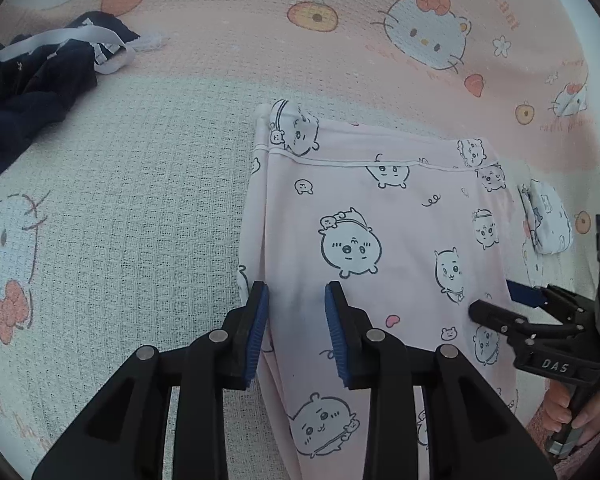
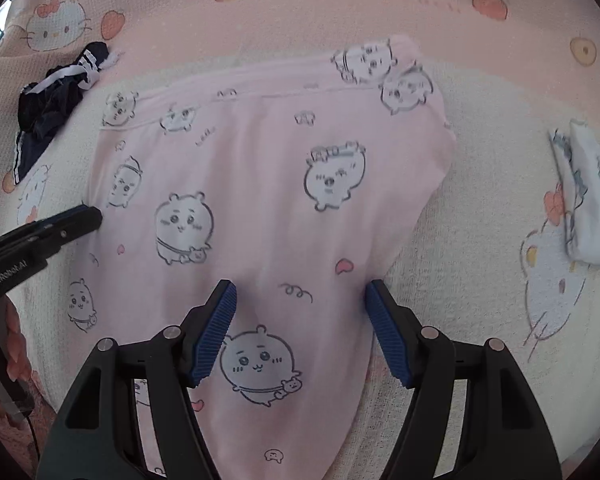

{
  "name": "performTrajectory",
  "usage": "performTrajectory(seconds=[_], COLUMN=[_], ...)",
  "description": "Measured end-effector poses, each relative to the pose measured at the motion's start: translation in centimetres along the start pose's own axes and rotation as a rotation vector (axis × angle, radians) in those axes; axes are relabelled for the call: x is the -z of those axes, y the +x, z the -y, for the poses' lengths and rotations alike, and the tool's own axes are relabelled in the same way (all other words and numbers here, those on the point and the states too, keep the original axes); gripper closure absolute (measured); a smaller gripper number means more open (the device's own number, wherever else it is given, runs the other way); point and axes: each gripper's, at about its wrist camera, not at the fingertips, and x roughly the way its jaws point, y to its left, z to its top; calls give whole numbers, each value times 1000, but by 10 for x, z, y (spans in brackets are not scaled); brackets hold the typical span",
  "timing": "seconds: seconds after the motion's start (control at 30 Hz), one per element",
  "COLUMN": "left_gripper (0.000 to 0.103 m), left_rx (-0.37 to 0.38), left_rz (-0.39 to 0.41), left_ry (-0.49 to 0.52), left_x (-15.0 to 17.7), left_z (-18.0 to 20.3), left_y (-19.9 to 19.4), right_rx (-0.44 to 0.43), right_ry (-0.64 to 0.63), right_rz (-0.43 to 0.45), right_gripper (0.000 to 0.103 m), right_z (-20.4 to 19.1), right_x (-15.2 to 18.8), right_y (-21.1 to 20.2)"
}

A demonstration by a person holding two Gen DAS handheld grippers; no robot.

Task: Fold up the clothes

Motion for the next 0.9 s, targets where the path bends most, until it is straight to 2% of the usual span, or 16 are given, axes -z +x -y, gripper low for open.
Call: performTrajectory(seconds=[0.2, 0.33, 0.37, 0.43, 0.47, 0.57, 0.63, 0.73, 0.9], left_gripper=[72, 72, 72, 72, 72, 72, 72, 72, 72], left_rx=[-5, 45, 116, 350, 416, 397, 428, 346, 317], left_rz=[-15, -40, -53, -79, -72, -14, -29, -64, -45], left_ry=[-38, -115, -183, -357, -407, -335, -308, -298, -282], left_x=[1, -2, 0, 2, 2, 0, 0, 5, 8], left_z=[-8, -13, -23, -44, -50, -43, -39, -41, -45], left_y=[-3, 1, -1, 4, 5, -6, -5, -1, -2], right_rx=[7, 10, 8, -1, -5, -15, -19, -24, -22], right_ry=[4, -1, 0, 3, 5, 11, 13, 15, 22], right_rz=[-14, -3, -1, 1, 0, -2, -3, -2, -3], right_gripper=[30, 28, 27, 25, 24, 23, 23, 21, 21], right_z=[1, -3, -3, -3, -3, -2, -1, 0, 0], right_x=[0, 1, 1, 1, 0, -1, -1, -1, 0], right_y=[4, 5, 5, 5, 5, 5, 6, 5, -2])
